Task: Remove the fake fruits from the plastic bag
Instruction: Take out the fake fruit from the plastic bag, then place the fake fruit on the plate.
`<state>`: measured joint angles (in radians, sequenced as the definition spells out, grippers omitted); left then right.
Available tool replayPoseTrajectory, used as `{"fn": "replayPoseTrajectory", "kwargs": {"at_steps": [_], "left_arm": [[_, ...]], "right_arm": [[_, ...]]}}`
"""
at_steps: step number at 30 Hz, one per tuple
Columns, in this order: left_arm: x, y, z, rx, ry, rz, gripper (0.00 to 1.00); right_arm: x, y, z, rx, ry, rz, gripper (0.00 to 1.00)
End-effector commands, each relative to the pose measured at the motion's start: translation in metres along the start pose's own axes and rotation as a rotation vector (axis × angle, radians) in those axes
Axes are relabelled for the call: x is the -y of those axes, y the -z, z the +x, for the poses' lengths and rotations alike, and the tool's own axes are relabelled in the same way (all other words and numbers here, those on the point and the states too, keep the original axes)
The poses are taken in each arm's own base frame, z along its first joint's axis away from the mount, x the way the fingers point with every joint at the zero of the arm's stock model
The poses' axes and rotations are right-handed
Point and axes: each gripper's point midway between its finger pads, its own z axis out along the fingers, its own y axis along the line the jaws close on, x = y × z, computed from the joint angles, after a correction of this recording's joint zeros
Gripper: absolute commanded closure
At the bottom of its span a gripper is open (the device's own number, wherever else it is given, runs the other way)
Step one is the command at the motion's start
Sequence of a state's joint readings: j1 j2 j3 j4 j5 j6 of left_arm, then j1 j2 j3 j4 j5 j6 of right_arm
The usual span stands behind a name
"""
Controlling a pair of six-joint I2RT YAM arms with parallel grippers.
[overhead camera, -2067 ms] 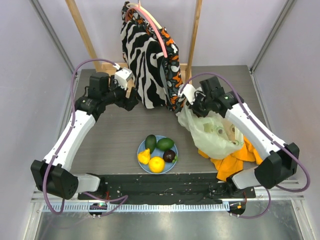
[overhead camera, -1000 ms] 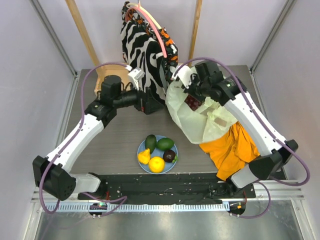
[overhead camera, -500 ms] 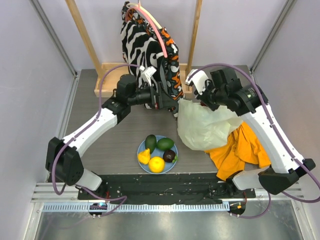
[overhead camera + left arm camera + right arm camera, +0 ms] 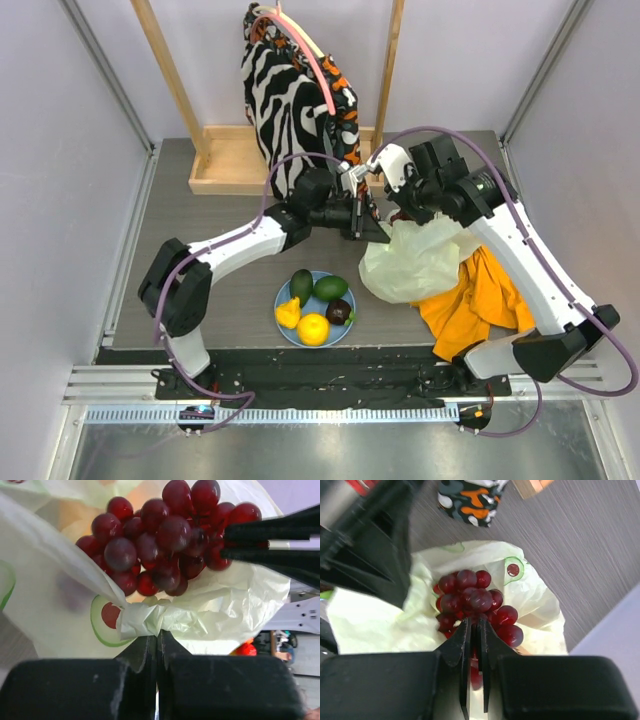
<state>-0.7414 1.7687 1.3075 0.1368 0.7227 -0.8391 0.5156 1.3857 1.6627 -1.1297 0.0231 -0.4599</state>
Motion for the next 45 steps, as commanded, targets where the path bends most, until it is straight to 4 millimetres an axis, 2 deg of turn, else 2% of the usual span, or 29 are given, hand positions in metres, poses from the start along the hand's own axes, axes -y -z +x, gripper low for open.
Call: {"fn": "replayPoseTrajectory", "kwargs": {"at_steps": [1,3,4,5,7,10,11,12,13,14,15,16,17,20,22,24,26,27,28,30,31,33,34,37,38,39,40,41,45], "left_arm": [[0.004,0.028,-0.021,0.045,-0.183,-0.052,1.00],[-0.013,0.046,-0.014,0.023,-0.301,-0.160,1.00],[-0.026,0.051,0.000,-0.016,-0.304,-0.203,1.00],[-0.033,0.054,0.001,-0.017,-0.325,-0.236,1.00],[-0.045,0.055,0.003,-0.027,-0.355,-0.272,1.00],[-0.060,0.046,-0.002,-0.043,-0.388,-0.318,1.00],[-0.054,0.042,-0.021,-0.010,-0.413,-0.323,1.00],[-0.070,0.035,-0.028,-0.005,-0.400,-0.374,1.00],[-0.070,0.030,-0.038,-0.001,-0.425,-0.379,1.00],[-0.054,0.023,-0.058,0.026,-0.484,-0.358,1.00],[-0.064,0.014,-0.061,0.005,-0.522,-0.383,1.00],[-0.065,0.010,-0.059,-0.033,-0.586,-0.388,1.00],[-0.057,0.006,-0.068,-0.018,-0.619,-0.378,1.00],[-0.047,-0.002,-0.068,0.004,-0.596,-0.334,1.00],[-0.031,-0.004,-0.068,0.026,-0.616,-0.302,1.00],[-0.035,-0.002,-0.069,0.045,-0.624,-0.355,1.00],[-0.040,0.002,-0.080,0.070,-0.646,-0.415,1.00],[-0.047,0.007,-0.092,0.102,-0.660,-0.484,0.97],[-0.051,0.010,-0.098,0.109,-0.690,-0.520,0.80],[-0.041,0.022,-0.120,0.157,-0.720,-0.561,0.26],[-0.028,0.032,-0.130,0.190,-0.738,-0.561,0.19],[-0.014,0.048,-0.143,0.229,-0.755,-0.557,0.12],[0.011,0.063,-0.150,0.269,-0.774,-0.531,0.11],[0.038,0.100,-0.157,0.316,-0.799,-0.531,0.08],[0.062,0.123,-0.158,0.350,-0.831,-0.519,0.07],[0.067,0.140,-0.161,0.367,-0.854,-0.538,0.07],[0.071,0.153,-0.160,0.365,-0.899,-0.550,0.07],[0.095,0.176,-0.155,0.390,-0.940,-0.531,0.07],[0.113,0.240,-0.145,0.413,-1.066,-0.601,0.09]], "right_arm": [[0.038,0.024,0.003,0.024,0.016,0.205,0.99],[0.062,0.039,0.008,0.044,-0.012,0.291,0.99],[0.071,0.048,0.002,0.083,-0.017,0.312,0.99],[0.078,0.056,-0.004,0.120,-0.025,0.329,0.99],[0.083,0.070,-0.020,0.194,-0.028,0.335,0.99],[0.086,0.102,-0.053,0.334,-0.037,0.335,0.99],[0.070,0.109,-0.067,0.408,-0.010,0.244,0.99],[0.062,0.116,-0.072,0.440,0.001,0.207,0.99],[0.055,0.125,-0.080,0.486,0.011,0.181,0.99],[0.056,0.138,-0.085,0.528,-0.022,0.200,0.99],[0.060,0.143,-0.086,0.538,-0.032,0.219,0.99],[0.065,0.155,-0.090,0.558,-0.033,0.252,0.99],[0.069,0.161,-0.092,0.566,-0.022,0.277,0.99],[0.077,0.164,-0.091,0.560,-0.009,0.327,0.99],[0.083,0.146,-0.084,0.528,-0.029,0.351,0.99],[0.078,0.140,-0.081,0.535,-0.043,0.337,0.99],[0.063,0.145,-0.095,0.598,-0.047,0.241,0.99],[0.061,0.162,-0.105,0.645,-0.042,0.228,0.99],[0.054,0.163,-0.104,0.634,-0.048,0.188,0.99],[0.044,0.175,-0.113,0.668,-0.052,0.125,0.99],[0.038,0.177,-0.111,0.664,-0.056,0.099,0.99],[0.027,0.179,-0.110,0.680,-0.071,0.043,0.99],[0.023,0.178,-0.110,0.685,-0.073,0.025,0.99],[0.009,0.175,-0.111,0.691,-0.099,-0.057,0.99],[0.006,0.174,-0.112,0.695,-0.100,-0.078,0.99],[0.002,0.173,-0.113,0.705,-0.100,-0.099,0.99],[-0.001,0.172,-0.114,0.710,-0.115,-0.117,0.99],[-0.003,0.168,-0.113,0.709,-0.119,-0.129,0.99],[-0.020,0.142,-0.110,0.678,-0.155,-0.246,0.99]]}}
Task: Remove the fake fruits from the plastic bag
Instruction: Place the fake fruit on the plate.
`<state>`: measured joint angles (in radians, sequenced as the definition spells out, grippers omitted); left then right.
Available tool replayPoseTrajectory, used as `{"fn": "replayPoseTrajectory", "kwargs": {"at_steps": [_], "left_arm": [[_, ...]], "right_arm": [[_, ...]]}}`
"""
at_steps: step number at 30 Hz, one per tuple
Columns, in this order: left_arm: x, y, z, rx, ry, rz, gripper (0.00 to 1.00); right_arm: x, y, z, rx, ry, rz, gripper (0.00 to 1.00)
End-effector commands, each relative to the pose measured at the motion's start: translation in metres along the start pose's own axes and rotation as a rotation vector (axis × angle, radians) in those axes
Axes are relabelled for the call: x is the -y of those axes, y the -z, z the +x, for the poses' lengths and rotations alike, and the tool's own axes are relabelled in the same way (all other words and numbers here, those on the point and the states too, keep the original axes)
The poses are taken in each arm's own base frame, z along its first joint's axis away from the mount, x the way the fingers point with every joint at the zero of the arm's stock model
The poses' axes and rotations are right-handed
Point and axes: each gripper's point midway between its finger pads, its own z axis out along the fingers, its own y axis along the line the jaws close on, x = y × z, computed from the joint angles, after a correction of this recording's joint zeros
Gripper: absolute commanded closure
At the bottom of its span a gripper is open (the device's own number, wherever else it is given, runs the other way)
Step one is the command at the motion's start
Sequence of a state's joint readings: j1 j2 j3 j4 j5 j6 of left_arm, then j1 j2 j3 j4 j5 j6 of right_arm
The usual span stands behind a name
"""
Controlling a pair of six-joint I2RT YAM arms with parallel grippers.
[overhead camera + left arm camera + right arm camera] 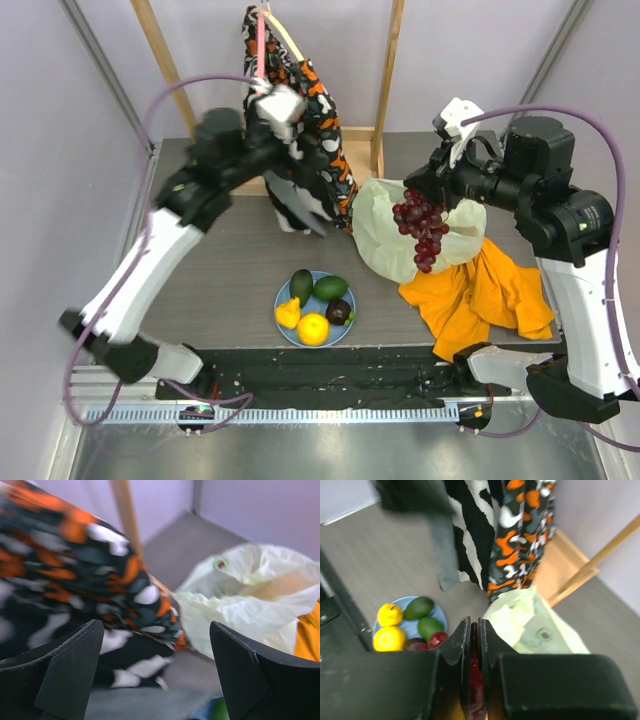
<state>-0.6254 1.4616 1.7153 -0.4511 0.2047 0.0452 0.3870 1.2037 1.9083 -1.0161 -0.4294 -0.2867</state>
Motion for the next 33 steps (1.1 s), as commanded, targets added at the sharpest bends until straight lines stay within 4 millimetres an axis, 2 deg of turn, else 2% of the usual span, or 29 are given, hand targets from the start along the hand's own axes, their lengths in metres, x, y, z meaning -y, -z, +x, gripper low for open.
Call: {"fn": "replayPoseTrajectory", "kwargs": {"at_steps": [1,2,3,5,6,7,8,11,12,16,18,21,25,31,32,33], "left_arm": [[-0.019,0.080,-0.035,0.098,-0.173,-0.063,0.10],[-0.026,0.086,-0.026,0.083,-0.170,-0.083,0.10],[-0.040,0.105,-0.032,0.107,-0.169,-0.139,0.11],[-0.053,0.118,-0.024,0.100,-0.150,-0.191,0.12],[-0.063,0.132,-0.027,0.117,-0.148,-0.235,0.12],[-0.066,0.138,-0.027,0.128,-0.132,-0.252,0.12],[-0.075,0.144,-0.019,0.119,-0.112,-0.283,0.12],[-0.078,0.165,-0.015,0.142,-0.079,-0.317,0.12],[-0.080,0.166,-0.004,0.125,-0.064,-0.325,0.12],[-0.085,0.187,0.011,0.127,-0.012,-0.384,0.12],[-0.091,0.194,0.018,0.127,0.030,-0.421,0.12],[-0.095,0.207,0.018,0.156,0.087,-0.463,0.12],[-0.100,0.220,0.032,0.167,0.157,-0.505,0.12],[-0.101,0.233,0.035,0.167,0.154,-0.545,0.12],[-0.101,0.234,0.035,0.168,0.154,-0.548,0.12],[-0.100,0.236,0.034,0.171,0.152,-0.550,0.12]], "right_arm": [[-0.020,-0.019,-0.002,0.043,-0.069,-0.136,0.99],[-0.020,-0.025,0.007,0.022,-0.093,-0.142,0.99],[-0.020,-0.028,0.011,0.016,-0.102,-0.144,0.99],[-0.020,-0.036,0.019,0.002,-0.125,-0.153,0.99],[-0.021,-0.037,0.021,-0.002,-0.130,-0.160,0.99],[-0.023,-0.039,0.023,-0.014,-0.137,-0.170,0.99],[-0.023,-0.044,0.025,-0.027,-0.142,-0.182,0.99],[-0.030,-0.054,0.028,-0.058,-0.141,-0.211,0.99],[-0.032,-0.057,0.028,-0.062,-0.137,-0.223,0.99],[-0.041,-0.073,0.028,-0.083,-0.133,-0.263,0.99],[-0.052,-0.082,0.031,-0.101,-0.105,-0.290,0.99],[-0.071,-0.090,0.034,-0.129,-0.049,-0.333,0.99],[-0.085,-0.110,0.047,-0.176,-0.004,-0.351,0.99],[-0.118,-0.142,0.079,-0.245,0.136,-0.379,0.99],[-0.121,-0.150,0.091,-0.272,0.145,-0.382,0.99],[-0.125,-0.156,0.091,-0.261,0.157,-0.383,0.99]]}}
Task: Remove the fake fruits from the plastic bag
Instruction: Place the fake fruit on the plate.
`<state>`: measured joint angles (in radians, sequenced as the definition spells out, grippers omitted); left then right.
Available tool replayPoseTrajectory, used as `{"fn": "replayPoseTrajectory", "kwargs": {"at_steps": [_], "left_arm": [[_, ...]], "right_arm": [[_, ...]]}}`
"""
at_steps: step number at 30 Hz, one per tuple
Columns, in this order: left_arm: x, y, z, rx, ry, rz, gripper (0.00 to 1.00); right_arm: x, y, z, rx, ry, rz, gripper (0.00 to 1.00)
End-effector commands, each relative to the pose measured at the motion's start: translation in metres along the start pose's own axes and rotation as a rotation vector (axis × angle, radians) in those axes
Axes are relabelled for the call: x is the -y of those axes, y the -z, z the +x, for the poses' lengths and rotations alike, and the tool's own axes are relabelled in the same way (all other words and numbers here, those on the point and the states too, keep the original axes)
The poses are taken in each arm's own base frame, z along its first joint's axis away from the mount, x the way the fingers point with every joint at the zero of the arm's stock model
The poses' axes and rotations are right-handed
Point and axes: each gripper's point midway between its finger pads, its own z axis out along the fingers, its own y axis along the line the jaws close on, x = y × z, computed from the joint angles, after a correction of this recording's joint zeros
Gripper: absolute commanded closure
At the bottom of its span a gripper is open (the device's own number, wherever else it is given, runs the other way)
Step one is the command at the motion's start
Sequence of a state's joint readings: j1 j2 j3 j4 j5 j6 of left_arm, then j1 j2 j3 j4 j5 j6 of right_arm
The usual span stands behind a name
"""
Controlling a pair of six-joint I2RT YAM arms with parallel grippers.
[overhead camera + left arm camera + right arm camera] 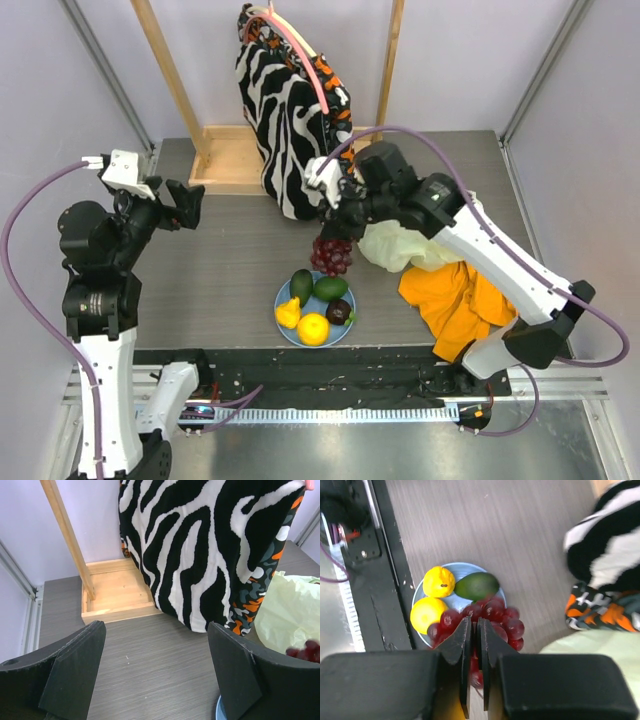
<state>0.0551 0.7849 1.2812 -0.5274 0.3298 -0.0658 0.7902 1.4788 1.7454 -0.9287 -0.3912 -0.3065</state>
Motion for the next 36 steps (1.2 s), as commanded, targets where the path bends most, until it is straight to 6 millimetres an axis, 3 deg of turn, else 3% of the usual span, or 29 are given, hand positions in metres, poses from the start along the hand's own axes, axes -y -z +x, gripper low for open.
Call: {"fn": "replayPoseTrajectory", "kwargs": {"at_steps": [1,6,12,18,22,26,29,36], "left_arm": [[0.002,0.002,-0.002,0.010,0.018,0.009,0.12],[0.002,0.005,0.004,0.005,0.036,0.008,0.12],[0.006,0.007,0.009,0.005,0.052,0.025,0.12],[0.006,0.003,0.013,-0.001,0.065,0.031,0.12],[0.007,-0.001,0.014,0.002,0.079,0.043,0.12],[0.007,-0.005,0.010,0.014,0.087,0.052,0.12],[0.008,-0.009,0.011,0.013,0.101,0.058,0.12],[0.008,-0.013,0.020,-0.002,0.122,0.064,0.12]], "right_arm": [[0.003,-0.033,-0.001,0.002,0.110,0.045,0.99],[-0.010,-0.067,0.018,-0.055,0.151,0.028,0.99],[-0.015,-0.077,0.025,-0.087,0.181,0.023,0.99],[-0.024,-0.072,0.009,-0.081,0.195,-0.007,0.99],[-0.019,-0.063,-0.011,-0.050,0.217,0.024,0.99],[-0.015,-0.059,-0.020,-0.035,0.258,0.046,0.99],[-0.015,-0.066,-0.010,-0.055,0.276,0.037,0.99],[-0.029,-0.103,0.042,-0.137,0.313,-0.007,0.99]]}}
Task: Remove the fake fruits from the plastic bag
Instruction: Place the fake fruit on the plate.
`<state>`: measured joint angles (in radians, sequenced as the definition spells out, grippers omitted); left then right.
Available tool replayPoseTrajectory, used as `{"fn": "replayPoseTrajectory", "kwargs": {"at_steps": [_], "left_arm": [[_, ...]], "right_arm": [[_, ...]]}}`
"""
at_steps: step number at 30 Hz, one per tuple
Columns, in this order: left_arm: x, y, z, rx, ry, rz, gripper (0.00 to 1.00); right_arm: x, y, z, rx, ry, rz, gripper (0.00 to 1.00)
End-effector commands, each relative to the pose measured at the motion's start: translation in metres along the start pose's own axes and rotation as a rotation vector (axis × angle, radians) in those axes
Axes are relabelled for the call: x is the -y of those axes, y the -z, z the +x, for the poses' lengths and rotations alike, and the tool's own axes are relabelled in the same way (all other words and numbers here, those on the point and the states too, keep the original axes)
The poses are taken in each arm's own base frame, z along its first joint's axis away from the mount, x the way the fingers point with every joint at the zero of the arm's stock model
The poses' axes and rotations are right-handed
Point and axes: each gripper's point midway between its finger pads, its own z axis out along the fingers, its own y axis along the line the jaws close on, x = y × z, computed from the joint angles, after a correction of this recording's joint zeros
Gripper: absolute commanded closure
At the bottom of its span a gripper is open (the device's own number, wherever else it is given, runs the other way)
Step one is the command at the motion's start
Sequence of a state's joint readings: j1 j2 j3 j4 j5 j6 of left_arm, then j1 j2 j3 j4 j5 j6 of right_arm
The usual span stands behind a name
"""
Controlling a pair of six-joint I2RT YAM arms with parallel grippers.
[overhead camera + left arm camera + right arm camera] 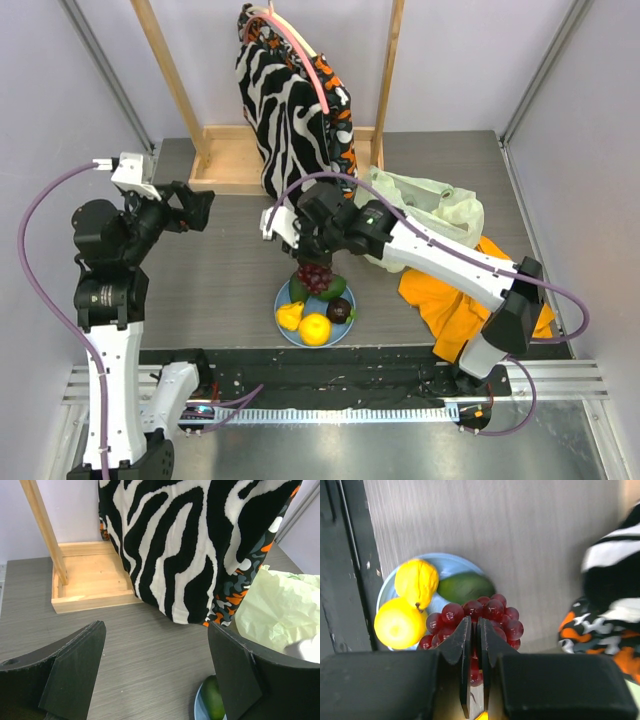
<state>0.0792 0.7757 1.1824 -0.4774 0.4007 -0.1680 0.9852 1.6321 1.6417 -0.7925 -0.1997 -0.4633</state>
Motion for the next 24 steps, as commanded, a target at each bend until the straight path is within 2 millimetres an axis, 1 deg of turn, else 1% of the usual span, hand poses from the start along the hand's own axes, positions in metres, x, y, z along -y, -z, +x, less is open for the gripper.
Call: {"fn": "replayPoseTrajectory", "kwargs": {"at_steps": [1,5,8,9,11,12,13,14,16,17,18,19,20,21,22,23,24], "left_arm": [[0.003,-0.003,-0.008,0.037,0.007,0.024,0.12],[0.005,-0.003,-0.007,0.034,0.015,0.032,0.12],[0.005,-0.004,-0.005,0.031,0.019,0.034,0.12],[0.004,-0.004,-0.004,0.029,0.023,0.034,0.12],[0.004,-0.005,-0.002,0.028,0.027,0.034,0.12],[0.004,-0.006,-0.001,0.026,0.032,0.037,0.12],[0.004,-0.006,0.000,0.027,0.033,0.037,0.12],[0.005,-0.006,0.000,0.027,0.034,0.040,0.12],[0.005,-0.005,0.000,0.027,0.037,0.042,0.12],[0.005,-0.005,0.000,0.026,0.039,0.043,0.12],[0.006,-0.005,0.001,0.024,0.038,0.049,0.12],[0.006,-0.006,0.002,0.021,0.040,0.052,0.12],[0.007,-0.006,0.002,0.019,0.041,0.058,0.12],[0.008,-0.008,0.004,0.010,0.044,0.069,0.12],[0.009,-0.009,0.006,0.005,0.048,0.073,0.12],[0.009,-0.010,0.008,-0.002,0.052,0.078,0.11],[0.008,-0.013,0.013,-0.016,0.060,0.079,0.09]], "right_arm": [[-0.012,-0.014,0.002,0.013,0.078,0.006,0.99],[-0.023,-0.013,0.001,0.019,0.099,-0.002,0.99],[-0.036,-0.012,0.000,0.020,0.119,-0.014,0.99],[-0.043,-0.014,0.003,0.011,0.129,-0.026,0.99],[-0.053,-0.016,0.006,0.003,0.136,-0.044,0.93],[-0.058,-0.018,0.010,-0.009,0.136,-0.058,0.90],[-0.069,-0.018,0.014,-0.021,0.143,-0.089,0.88],[-0.074,-0.019,0.018,-0.032,0.142,-0.103,0.81],[-0.083,-0.017,0.025,-0.059,0.142,-0.127,0.71],[-0.084,-0.014,0.027,-0.062,0.137,-0.124,0.63],[-0.084,-0.013,0.031,-0.071,0.129,-0.119,0.44],[-0.076,-0.010,0.031,-0.079,0.124,-0.071,0.37],[-0.069,-0.003,0.025,-0.060,0.077,-0.019,0.23],[-0.060,0.002,0.018,-0.042,0.059,0.030,0.12],[-0.053,0.006,0.012,-0.030,0.036,0.056,0.09],[-0.042,0.017,-0.002,0.010,0.008,0.088,0.07],[-0.037,0.023,-0.008,0.029,-0.028,0.103,0.04]]}}
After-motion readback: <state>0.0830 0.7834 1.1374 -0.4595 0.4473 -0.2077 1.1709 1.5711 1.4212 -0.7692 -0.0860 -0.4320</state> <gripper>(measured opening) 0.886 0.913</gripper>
